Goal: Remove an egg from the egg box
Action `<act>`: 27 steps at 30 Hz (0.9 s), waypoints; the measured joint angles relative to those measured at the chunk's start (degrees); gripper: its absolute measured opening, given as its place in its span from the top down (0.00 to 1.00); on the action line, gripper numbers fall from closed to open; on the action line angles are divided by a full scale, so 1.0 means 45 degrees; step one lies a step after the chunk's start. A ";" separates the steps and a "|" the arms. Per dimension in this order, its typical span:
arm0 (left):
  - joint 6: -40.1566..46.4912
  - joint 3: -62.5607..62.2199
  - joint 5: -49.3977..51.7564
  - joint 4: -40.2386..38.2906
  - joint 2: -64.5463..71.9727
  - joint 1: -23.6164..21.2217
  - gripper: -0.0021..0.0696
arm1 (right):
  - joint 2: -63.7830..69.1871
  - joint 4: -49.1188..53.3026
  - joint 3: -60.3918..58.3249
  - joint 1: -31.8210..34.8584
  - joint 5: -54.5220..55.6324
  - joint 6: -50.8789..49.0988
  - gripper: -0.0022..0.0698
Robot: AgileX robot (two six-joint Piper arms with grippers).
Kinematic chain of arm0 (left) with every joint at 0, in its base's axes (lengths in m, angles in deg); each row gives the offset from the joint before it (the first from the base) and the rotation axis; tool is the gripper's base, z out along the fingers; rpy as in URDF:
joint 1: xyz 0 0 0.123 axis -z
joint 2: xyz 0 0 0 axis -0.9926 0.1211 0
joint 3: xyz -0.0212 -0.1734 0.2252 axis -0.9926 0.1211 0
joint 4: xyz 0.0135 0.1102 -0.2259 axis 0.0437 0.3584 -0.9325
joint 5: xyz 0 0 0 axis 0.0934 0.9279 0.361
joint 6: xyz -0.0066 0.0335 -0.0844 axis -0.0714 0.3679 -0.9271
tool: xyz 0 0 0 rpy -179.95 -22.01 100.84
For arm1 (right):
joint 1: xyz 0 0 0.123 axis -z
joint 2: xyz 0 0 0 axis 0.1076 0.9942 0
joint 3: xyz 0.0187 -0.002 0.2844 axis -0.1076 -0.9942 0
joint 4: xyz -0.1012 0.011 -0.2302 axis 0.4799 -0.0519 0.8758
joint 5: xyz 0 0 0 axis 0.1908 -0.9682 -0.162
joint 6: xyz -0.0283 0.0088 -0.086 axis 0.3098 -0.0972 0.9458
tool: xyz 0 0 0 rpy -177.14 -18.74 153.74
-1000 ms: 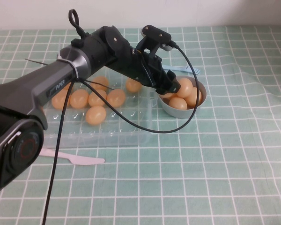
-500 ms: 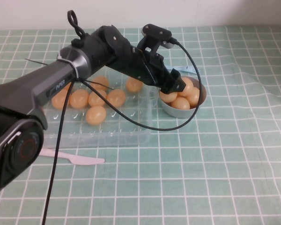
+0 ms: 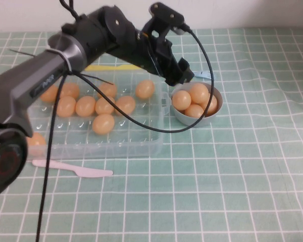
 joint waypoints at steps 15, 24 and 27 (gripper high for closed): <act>-0.1144 0.0645 0.3816 0.2578 -0.4576 0.0024 0.95 | 0.0000 0.0000 0.0000 0.0000 0.0000 0.0000 0.99; -0.1145 0.7491 -0.0175 0.2599 -1.0292 -0.0073 0.97 | 0.0000 0.0000 0.0000 0.0000 0.0000 0.0000 0.99; -0.1194 0.9878 -0.1218 0.2630 -1.2147 -0.0103 0.97 | 0.0000 0.0000 0.0000 0.0000 0.0000 0.0000 0.99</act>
